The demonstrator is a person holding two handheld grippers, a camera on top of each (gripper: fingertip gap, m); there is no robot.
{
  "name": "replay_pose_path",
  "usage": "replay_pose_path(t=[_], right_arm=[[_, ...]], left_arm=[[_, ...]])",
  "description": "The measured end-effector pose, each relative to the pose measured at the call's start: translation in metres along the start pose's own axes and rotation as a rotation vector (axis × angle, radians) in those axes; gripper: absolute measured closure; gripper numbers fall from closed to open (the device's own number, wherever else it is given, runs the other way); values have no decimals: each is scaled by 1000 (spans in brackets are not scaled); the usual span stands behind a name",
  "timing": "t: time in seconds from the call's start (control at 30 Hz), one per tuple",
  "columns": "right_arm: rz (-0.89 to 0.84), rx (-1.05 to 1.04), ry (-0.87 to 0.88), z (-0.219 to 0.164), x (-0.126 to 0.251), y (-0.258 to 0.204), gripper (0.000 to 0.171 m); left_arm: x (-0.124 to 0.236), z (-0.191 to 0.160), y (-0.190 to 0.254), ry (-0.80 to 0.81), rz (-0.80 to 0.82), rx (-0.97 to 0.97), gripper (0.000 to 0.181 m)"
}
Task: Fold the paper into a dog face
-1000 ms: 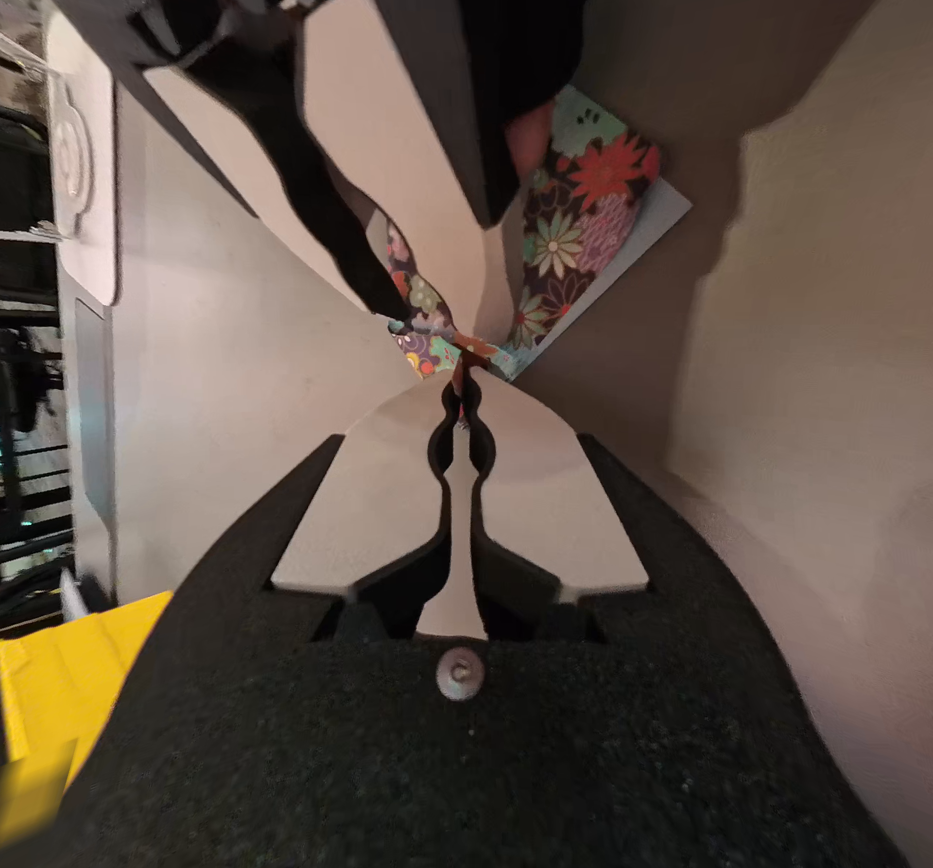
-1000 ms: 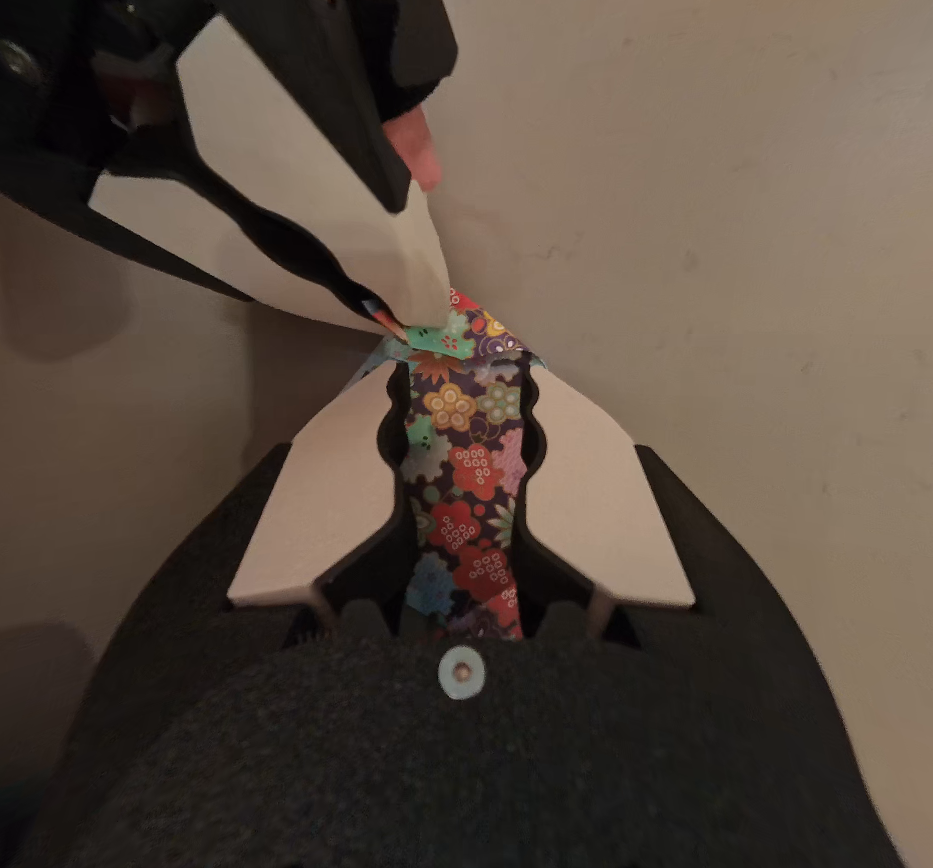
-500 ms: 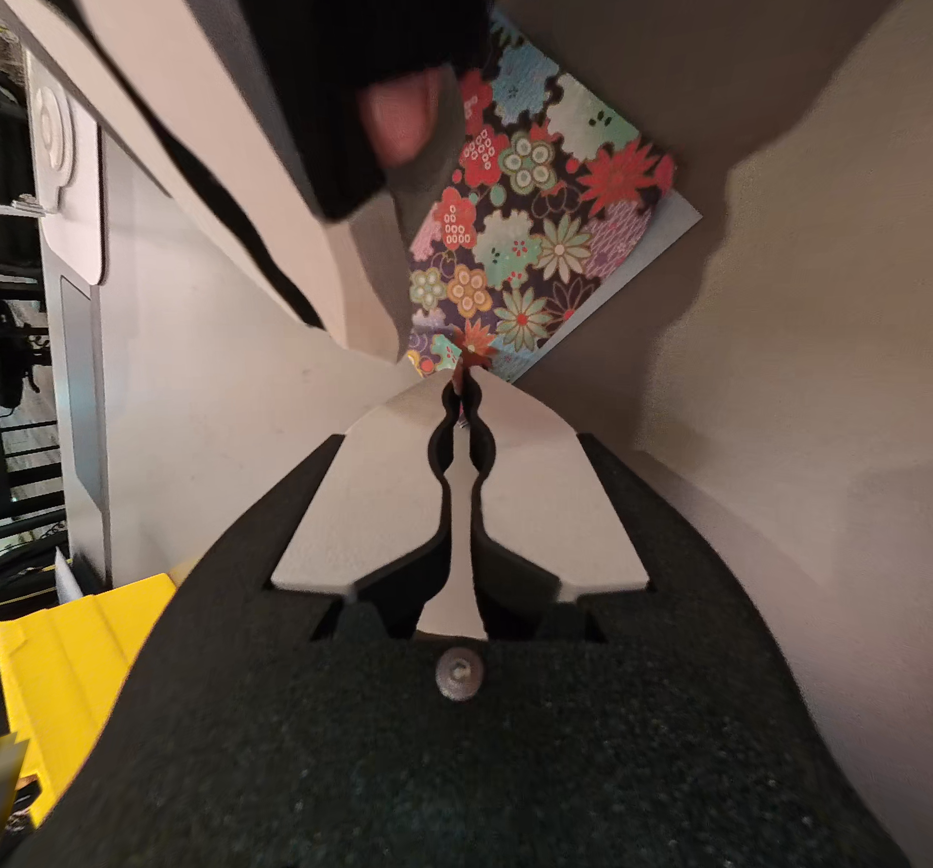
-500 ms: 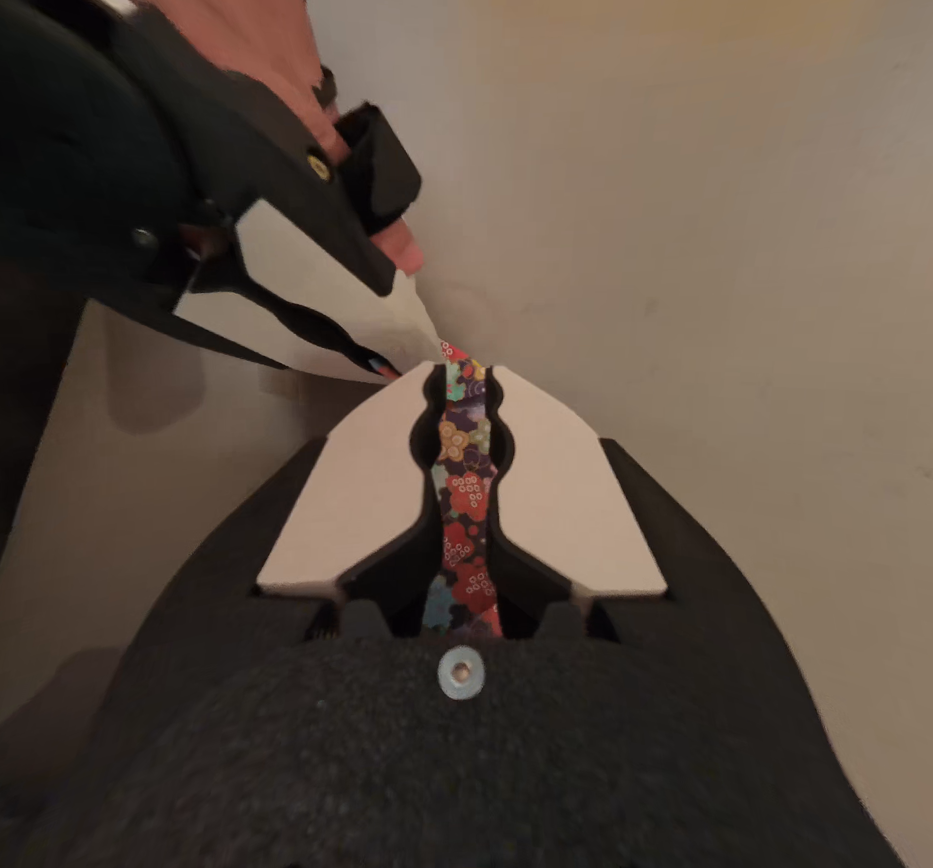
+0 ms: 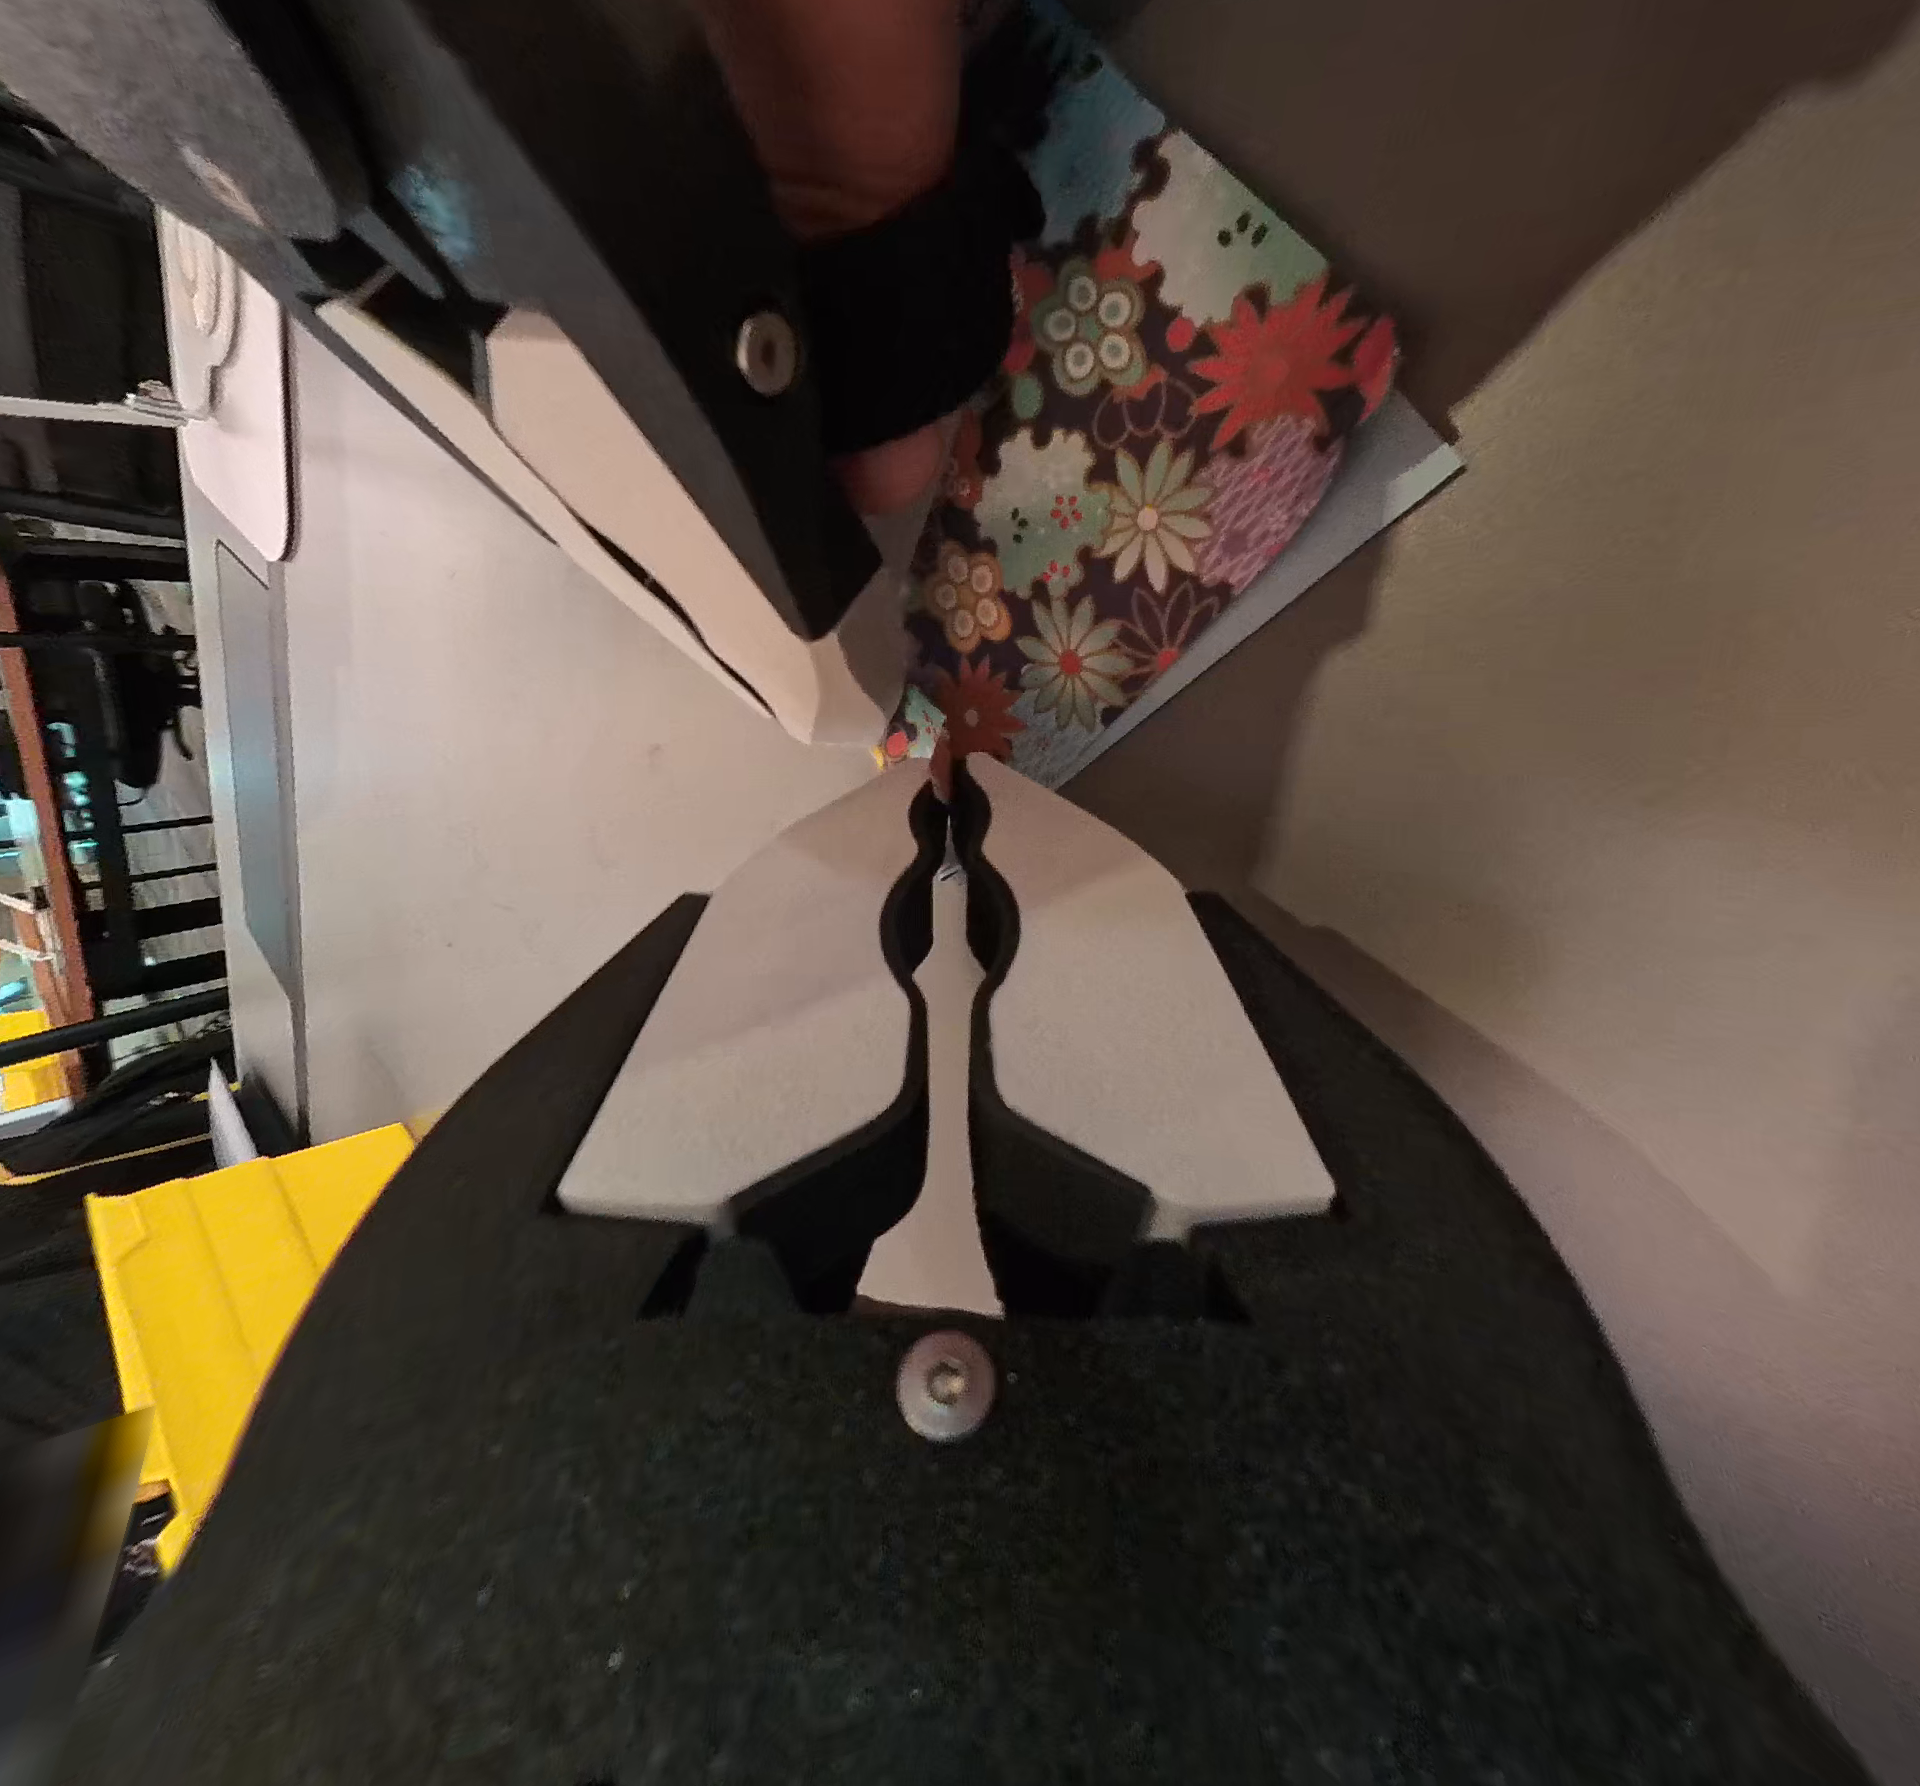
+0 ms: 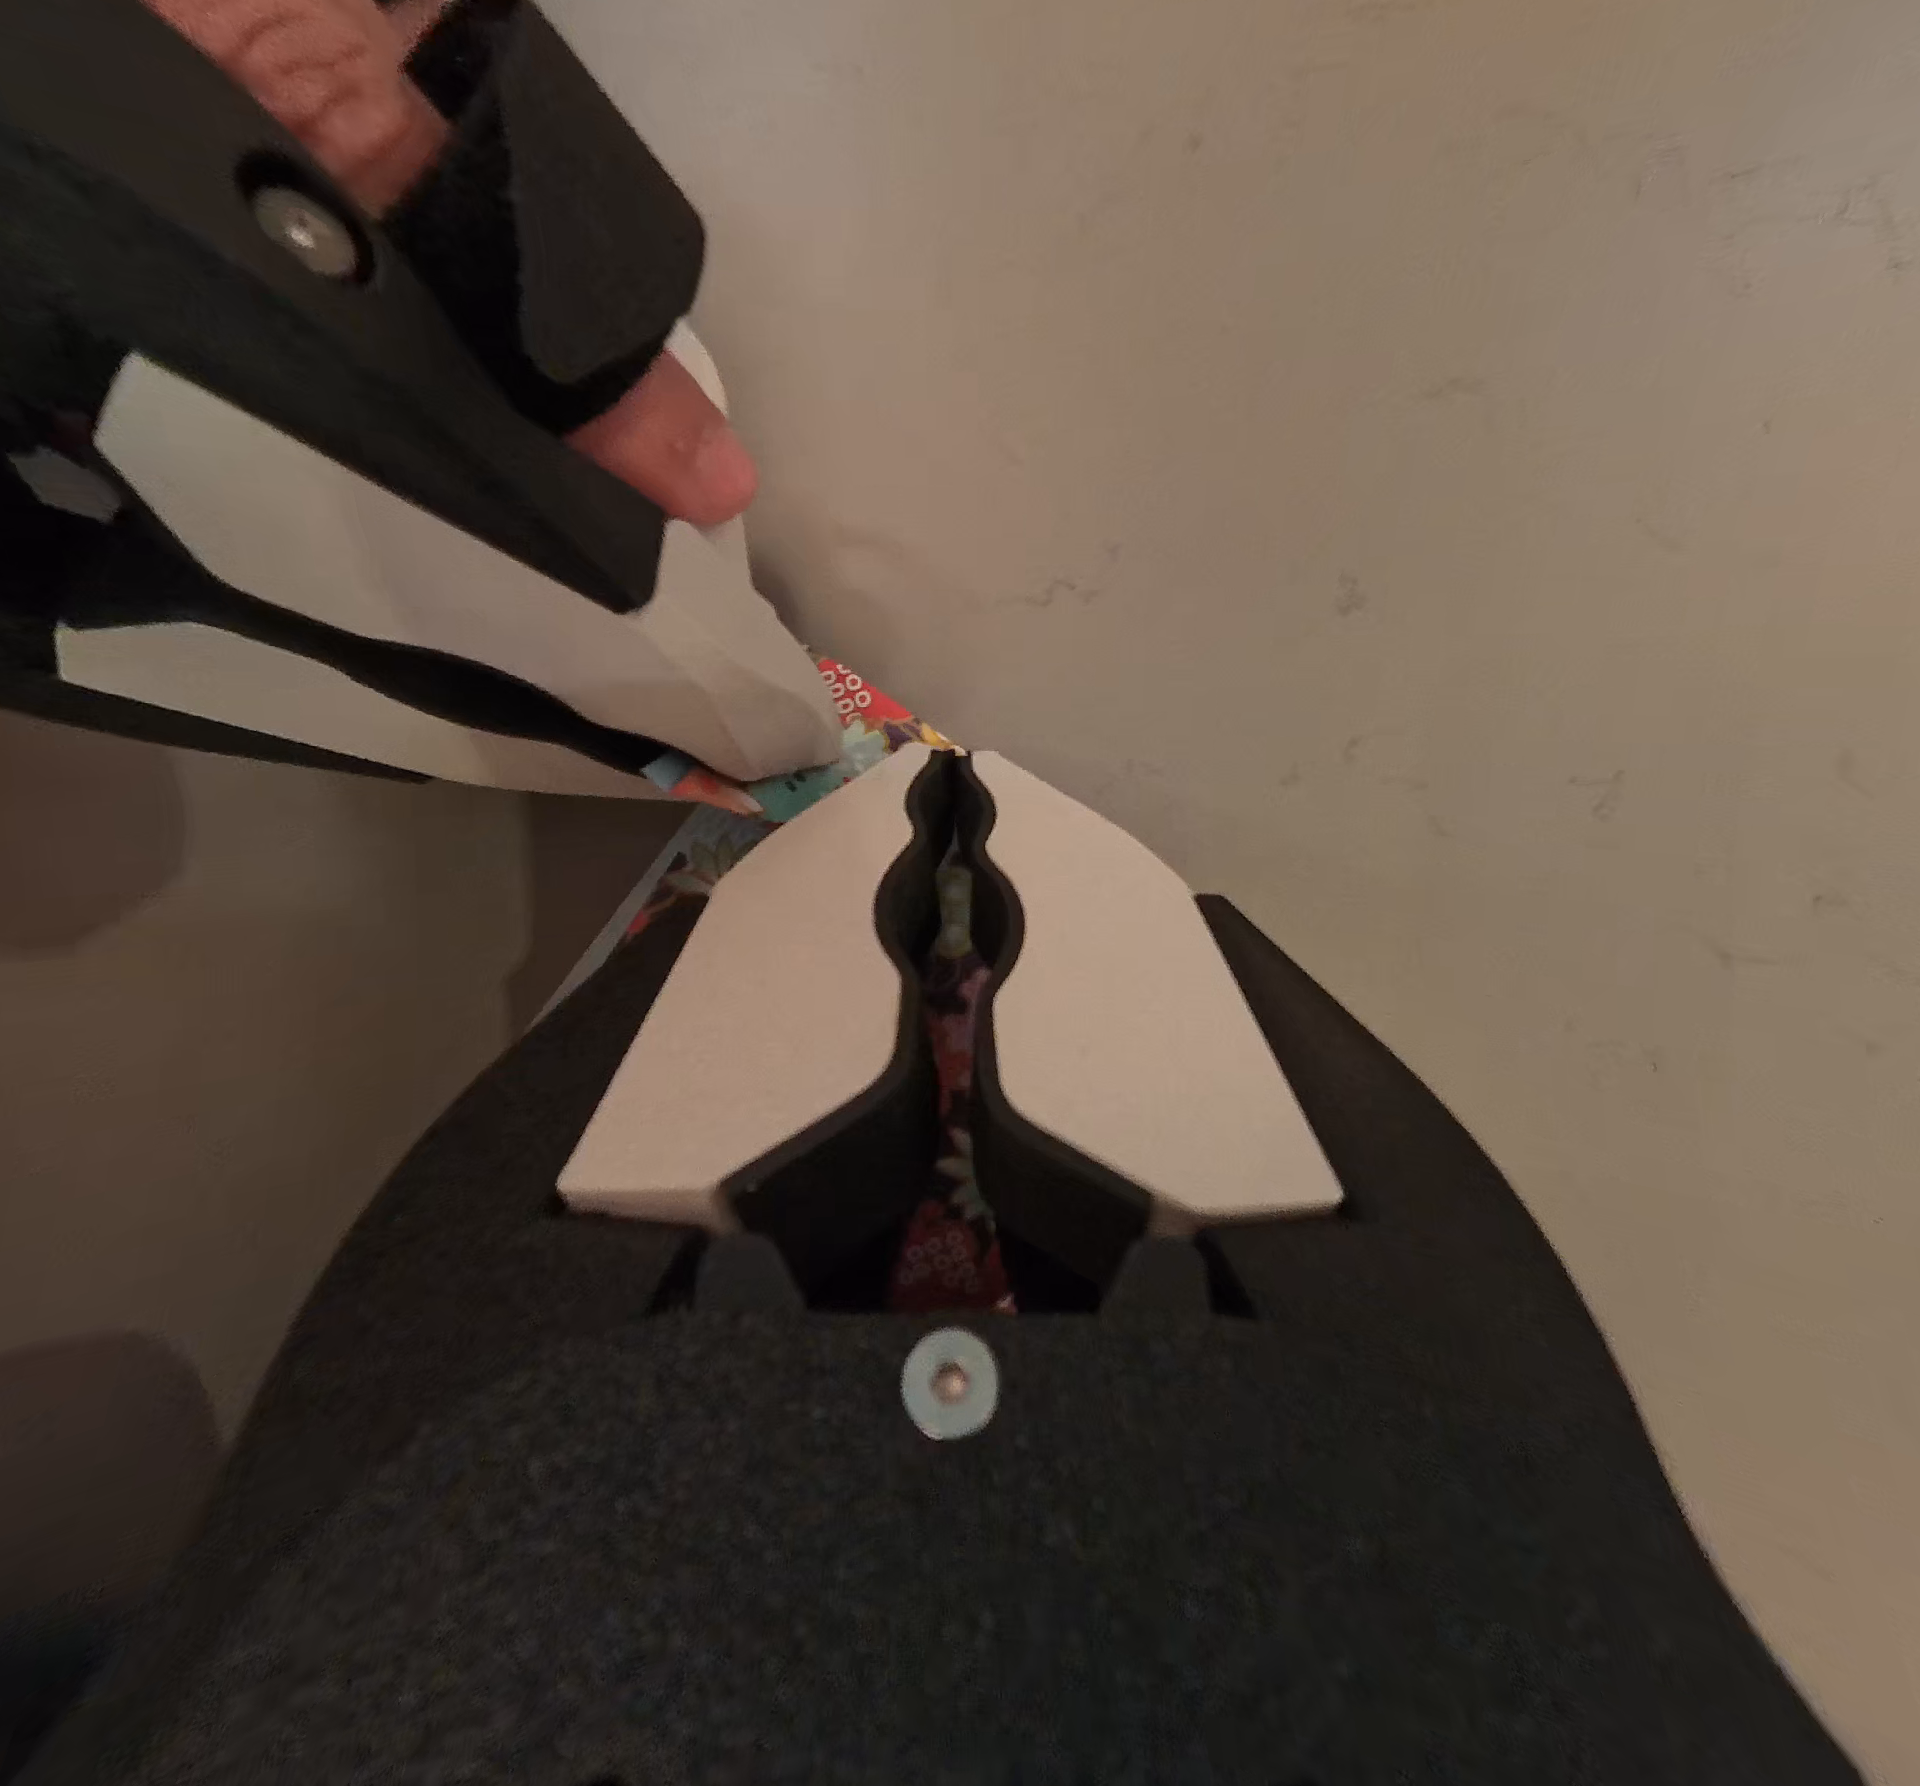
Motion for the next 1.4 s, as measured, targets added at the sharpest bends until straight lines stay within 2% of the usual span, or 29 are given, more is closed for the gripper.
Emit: replay_pose_path(t=[0.17,0.33,0.5,0.6,0.63,0.77,1.0,1.4], right_arm=[[-18,-13,10,0,0,0,171],[-25,-5,9,0,0,0,171],[-50,-2,21,0,0,0,171],[-67,8,13,0,0,0,171],[-69,10,11,0,0,0,171],[-77,1,21,0,0,0,171],[-72,-4,34,0,0,0,171],[-80,-8,39,0,-1,0,171]], left_arm=[[5,-1,5,-1,51,28,180],[25,-9,17,59,21,130,167],[48,-21,-7,247,-77,509,165],[40,-14,-30,356,-156,729,181],[33,-12,-34,360,-174,767,181],[7,-7,-26,286,-207,761,181],[-11,-7,-16,179,-191,774,181],[2,-19,-2,144,-158,720,181]])
Point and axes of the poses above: each gripper's, where its closed fingertips meet, x back along the fingers, z out of its top, y = z × x across the jaws, the point moved 1 cm from there along x, back along the fingers, and after that the axes turned 10 degrees about -x, right-handed, at the moved point
